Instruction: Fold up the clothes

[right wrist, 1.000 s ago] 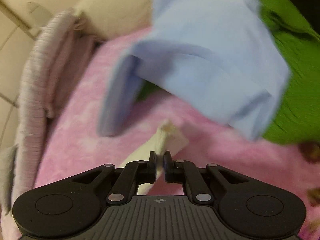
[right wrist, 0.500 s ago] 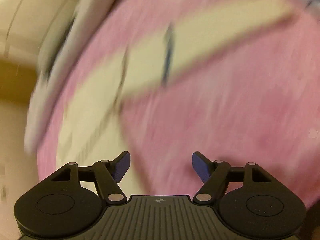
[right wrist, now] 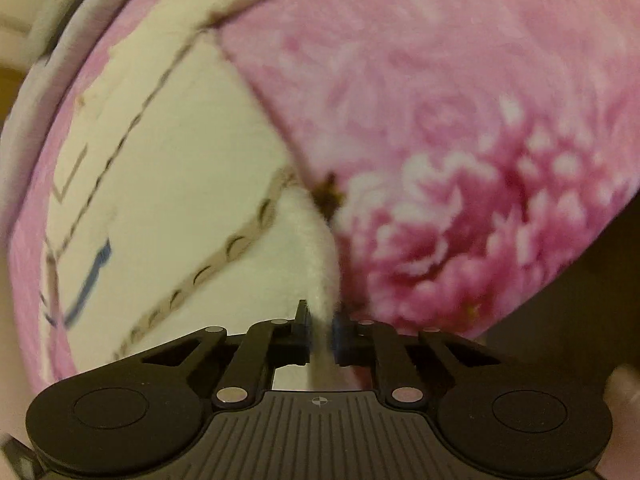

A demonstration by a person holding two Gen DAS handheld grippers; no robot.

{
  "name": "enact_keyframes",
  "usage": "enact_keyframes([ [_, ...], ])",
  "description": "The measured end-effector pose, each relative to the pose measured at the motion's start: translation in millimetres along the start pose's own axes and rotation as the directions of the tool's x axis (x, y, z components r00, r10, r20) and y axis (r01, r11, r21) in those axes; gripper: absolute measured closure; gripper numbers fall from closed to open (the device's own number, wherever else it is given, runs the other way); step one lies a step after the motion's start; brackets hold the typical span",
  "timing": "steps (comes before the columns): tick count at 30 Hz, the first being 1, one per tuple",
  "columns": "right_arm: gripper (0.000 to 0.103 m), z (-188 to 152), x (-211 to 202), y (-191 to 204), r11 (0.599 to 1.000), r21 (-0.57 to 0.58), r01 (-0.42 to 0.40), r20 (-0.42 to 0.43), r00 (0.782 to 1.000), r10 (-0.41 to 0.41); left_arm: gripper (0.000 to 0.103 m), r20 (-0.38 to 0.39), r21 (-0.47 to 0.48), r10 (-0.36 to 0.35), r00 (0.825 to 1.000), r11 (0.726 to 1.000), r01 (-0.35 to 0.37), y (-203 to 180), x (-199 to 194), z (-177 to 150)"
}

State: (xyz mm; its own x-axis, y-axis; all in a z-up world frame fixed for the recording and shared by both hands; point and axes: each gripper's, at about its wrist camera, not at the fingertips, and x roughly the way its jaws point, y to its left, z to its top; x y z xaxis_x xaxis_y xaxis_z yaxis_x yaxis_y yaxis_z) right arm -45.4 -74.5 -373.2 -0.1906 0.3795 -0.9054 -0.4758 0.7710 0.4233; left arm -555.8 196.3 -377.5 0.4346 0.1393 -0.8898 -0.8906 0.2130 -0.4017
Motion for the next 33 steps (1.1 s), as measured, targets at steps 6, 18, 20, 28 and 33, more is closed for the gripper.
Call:
enact_keyframes([
  [6, 0.093, -13, -2, 4, 0.995, -0.034, 0.094, 0.042, 0.995, -0.092, 0.091, 0.009, -0.027, 0.074, 0.997, 0.997, -0.073, 4, -2, -16],
  [18, 0.092, -9, -75, 43, 0.948, -0.241, 0.210, 0.091, 0.977, -0.193, 0.078, 0.145, -0.005, 0.163, 0.976, 0.986, -0.164, -115, -97, -41],
  [20, 0.092, -12, -97, 52, 0.940, -0.284, 0.191, 0.118, 0.980, -0.163, 0.076, 0.186, 0.010, 0.096, 0.978, 0.995, -0.100, -153, -112, -46],
  [28, 0.040, -32, -194, 114, 0.875, -0.482, 0.045, 0.233, 0.969, 0.079, 0.072, 0.265, 0.125, 0.037, 0.963, 0.989, -0.072, -270, -182, -80],
  [33, 0.032, -57, -229, 124, 0.827, -0.559, 0.063, 0.267, 0.958, 0.107, 0.069, 0.268, 0.171, 0.103, 0.958, 0.973, -0.153, -292, -205, -110],
])
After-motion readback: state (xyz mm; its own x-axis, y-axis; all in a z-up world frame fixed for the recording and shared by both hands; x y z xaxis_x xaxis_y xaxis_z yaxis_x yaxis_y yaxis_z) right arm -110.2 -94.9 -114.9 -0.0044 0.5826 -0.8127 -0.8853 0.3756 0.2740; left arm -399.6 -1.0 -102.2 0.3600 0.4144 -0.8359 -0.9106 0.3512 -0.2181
